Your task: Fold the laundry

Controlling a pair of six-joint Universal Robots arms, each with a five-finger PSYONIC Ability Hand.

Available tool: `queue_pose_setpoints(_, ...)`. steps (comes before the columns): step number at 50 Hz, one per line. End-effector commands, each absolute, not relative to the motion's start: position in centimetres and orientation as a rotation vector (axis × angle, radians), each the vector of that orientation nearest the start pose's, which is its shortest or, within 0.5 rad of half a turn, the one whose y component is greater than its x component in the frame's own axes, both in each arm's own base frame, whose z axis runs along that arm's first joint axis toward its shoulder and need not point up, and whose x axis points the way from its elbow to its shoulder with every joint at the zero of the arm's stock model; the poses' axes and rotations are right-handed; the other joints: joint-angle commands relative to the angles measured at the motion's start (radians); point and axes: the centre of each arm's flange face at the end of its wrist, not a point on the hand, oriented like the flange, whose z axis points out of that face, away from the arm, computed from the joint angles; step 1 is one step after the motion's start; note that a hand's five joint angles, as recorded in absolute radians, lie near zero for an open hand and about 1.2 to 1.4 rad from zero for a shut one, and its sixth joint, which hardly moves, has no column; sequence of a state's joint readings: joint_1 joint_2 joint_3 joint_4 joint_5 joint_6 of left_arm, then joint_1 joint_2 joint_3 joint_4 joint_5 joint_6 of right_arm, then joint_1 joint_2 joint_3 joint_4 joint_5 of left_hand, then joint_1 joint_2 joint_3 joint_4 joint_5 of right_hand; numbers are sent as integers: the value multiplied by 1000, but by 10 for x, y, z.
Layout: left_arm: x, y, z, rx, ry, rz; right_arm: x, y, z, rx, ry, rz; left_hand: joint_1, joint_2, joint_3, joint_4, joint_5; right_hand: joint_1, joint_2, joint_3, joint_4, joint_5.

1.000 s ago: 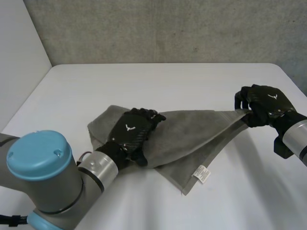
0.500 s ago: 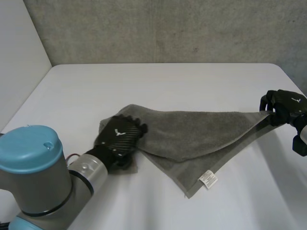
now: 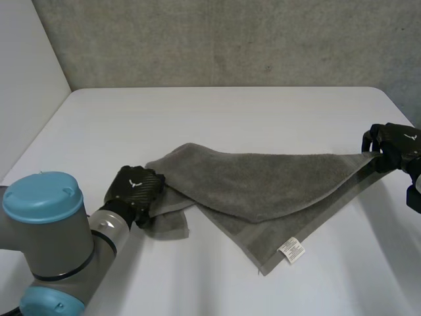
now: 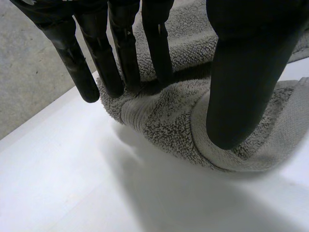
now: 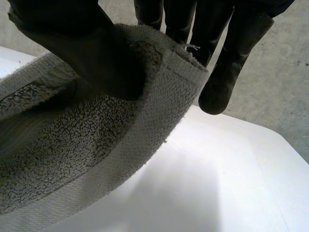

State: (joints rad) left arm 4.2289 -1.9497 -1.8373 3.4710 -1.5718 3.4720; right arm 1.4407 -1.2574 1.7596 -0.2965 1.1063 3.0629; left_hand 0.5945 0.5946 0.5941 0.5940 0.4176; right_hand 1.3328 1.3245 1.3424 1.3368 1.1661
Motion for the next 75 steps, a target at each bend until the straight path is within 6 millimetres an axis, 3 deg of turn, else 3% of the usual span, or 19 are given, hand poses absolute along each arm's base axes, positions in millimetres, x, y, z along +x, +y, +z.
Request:
queue_pose_setpoints(1,-269,-228,138,1035,2413,-1903,130,-344,179,-372,2227,-1839,80,80,80,80,82,63,72,54,60,56)
queue_pose_setpoints(17,-279,-236,127,1057,2422,-1893,130,-344,177,-375,2231,-1826,124,124,124,124,126,63,72,54,60,56)
queue_pose_setpoints(22,-283,-242,123,1065,2415,-1890,130,-344,178,-374,2231,-1829,485,485,485,486,487,63,72,54,60,56)
queue_pose_setpoints(24,-284,-245,125,1060,2403,-1906,130,-344,178,-374,2231,-1829,800,800,800,800,802,63,72,54,60,56)
queue_pose_setpoints(28,-284,-247,133,1042,2383,-1934,130,-344,181,-378,2226,-1837,802,802,802,802,804,63,72,54,60,56)
queue_pose_setpoints(34,-275,-246,191,934,2260,-2135,128,-345,209,-395,2172,-1921,802,802,802,802,804,63,72,54,60,56)
queue_pose_setpoints(35,-270,-244,205,905,2225,-2177,127,-343,230,-412,2132,-1980,802,802,802,802,804,63,72,54,60,56)
queue_pose_setpoints(36,-270,-244,205,904,2224,-2177,127,-343,230,-412,2132,-1981,802,802,802,802,804,63,72,54,60,56)
queue_pose_setpoints(38,-258,-239,238,835,2135,-2279,127,-334,280,-471,2047,-2104,802,802,802,802,804,63,72,54,60,56)
queue_pose_setpoints(39,-258,-239,238,835,2134,-2280,127,-334,280,-472,2046,-2105,802,802,802,802,804,63,72,54,60,56)
queue_pose_setpoints(41,-245,-231,279,739,2015,-2421,123,-324,320,-561,2023,-2174,802,802,802,802,804,63,72,54,60,56)
queue_pose_setpoints(46,-228,-232,304,595,1979,-2511,125,-311,343,-777,2071,-2125,802,802,802,802,804,63,72,54,60,56)
queue_pose_setpoints(50,-218,-241,301,556,2016,-2483,127,-311,337,-918,2156,-2033,802,802,802,802,804,63,72,54,60,56)
queue_pose_setpoints(55,-200,-260,279,547,2107,-2372,137,-322,306,-1117,2304,-1771,802,802,802,802,804,63,72,54,60,56)
queue_pose_setpoints(57,-196,-275,247,588,2236,-2266,152,-323,286,-1233,2365,-1603,802,802,802,802,804,63,72,54,60,56)
queue_pose_setpoints(62,-202,-286,208,659,2388,-2146,165,-329,260,-1308,2439,-1457,802,802,802,802,804,63,72,54,60,56)
queue_pose_setpoints(68,-206,-314,187,661,2412,-2122,186,-343,259,-1332,2358,-1588,802,802,802,802,804,63,72,54,60,56)
queue_pose_setpoints(71,-207,-324,188,657,2382,-2155,193,-347,263,-1308,2320,-1656,802,802,802,802,804,63,72,54,60,56)
queue_pose_setpoints(75,-213,-359,197,635,2250,-2283,205,-371,272,-1173,2235,-1897,802,802,802,802,804,63,72,54,60,56)
